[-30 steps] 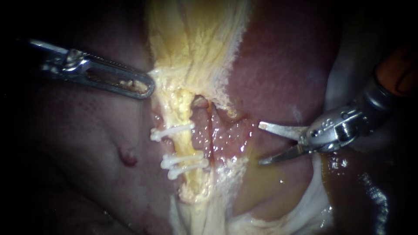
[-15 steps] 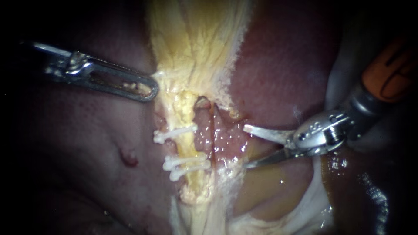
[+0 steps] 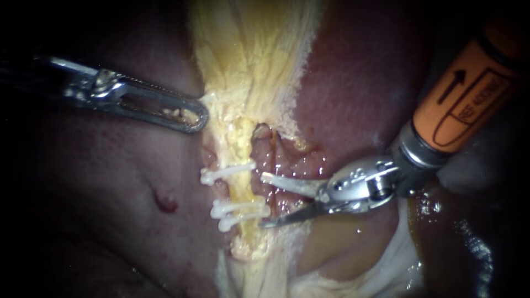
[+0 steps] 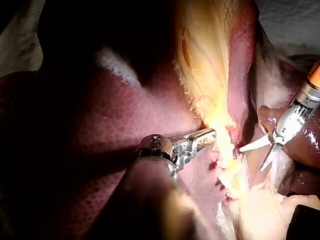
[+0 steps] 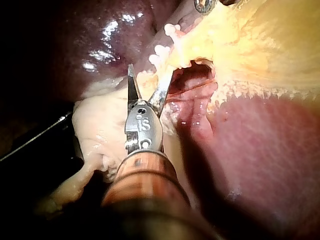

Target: Go to the cutting position left tube

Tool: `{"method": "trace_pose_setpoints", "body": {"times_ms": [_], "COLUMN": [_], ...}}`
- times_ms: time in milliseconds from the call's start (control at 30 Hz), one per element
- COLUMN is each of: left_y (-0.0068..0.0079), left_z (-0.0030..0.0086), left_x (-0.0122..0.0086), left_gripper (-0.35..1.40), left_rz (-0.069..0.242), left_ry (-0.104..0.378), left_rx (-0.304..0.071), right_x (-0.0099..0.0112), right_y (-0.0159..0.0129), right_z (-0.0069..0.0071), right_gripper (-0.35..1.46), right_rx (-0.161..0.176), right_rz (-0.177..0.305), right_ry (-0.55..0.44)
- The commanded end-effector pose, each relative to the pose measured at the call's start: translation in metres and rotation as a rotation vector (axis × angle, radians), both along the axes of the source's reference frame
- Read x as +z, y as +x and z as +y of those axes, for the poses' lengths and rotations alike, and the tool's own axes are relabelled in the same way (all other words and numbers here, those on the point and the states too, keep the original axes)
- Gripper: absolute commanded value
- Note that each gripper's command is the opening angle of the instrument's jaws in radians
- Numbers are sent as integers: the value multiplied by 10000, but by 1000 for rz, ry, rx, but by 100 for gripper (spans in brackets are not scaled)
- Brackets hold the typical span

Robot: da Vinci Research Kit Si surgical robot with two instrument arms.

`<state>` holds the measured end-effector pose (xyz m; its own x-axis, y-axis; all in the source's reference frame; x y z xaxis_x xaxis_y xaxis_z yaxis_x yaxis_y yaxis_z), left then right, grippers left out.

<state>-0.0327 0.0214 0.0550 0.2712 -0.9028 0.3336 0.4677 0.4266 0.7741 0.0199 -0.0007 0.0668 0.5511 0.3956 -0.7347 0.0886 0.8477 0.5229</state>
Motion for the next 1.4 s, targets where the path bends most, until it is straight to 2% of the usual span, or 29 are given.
{"method": "trace_pose_setpoints", "body": {"times_ms": [33, 233, 367, 600, 900, 1100, 1400], "left_y": [0, 0, 0, 0, -1, -1, -2], "left_z": [0, 0, -1, -1, -1, -1, -1], "left_x": [0, -1, -1, -1, -2, -2, -2], "left_gripper": [-35, -35, -35, -35, -35, -35, -35], "left_rz": [1, 1, 1, 1, 1, 1, 0], "left_ry": [0, 0, 0, 0, 0, 0, 1], "left_rx": [0, 0, 0, -1, -1, -1, 0], "right_x": [4, 32, 49, 67, 73, 70, 55], "right_y": [1, 0, -5, -10, -7, -2, 13], "right_z": [0, 11, 24, 34, 30, 28, 18], "right_gripper": [144, 144, 144, 144, 144, 144, 144], "right_rx": [-8, -32, -32, -56, -75, -85, -132], "right_rz": [1, 9, 18, 42, 70, 101, 153], "right_ry": [7, 58, 108, 174, 230, 262, 281]}}
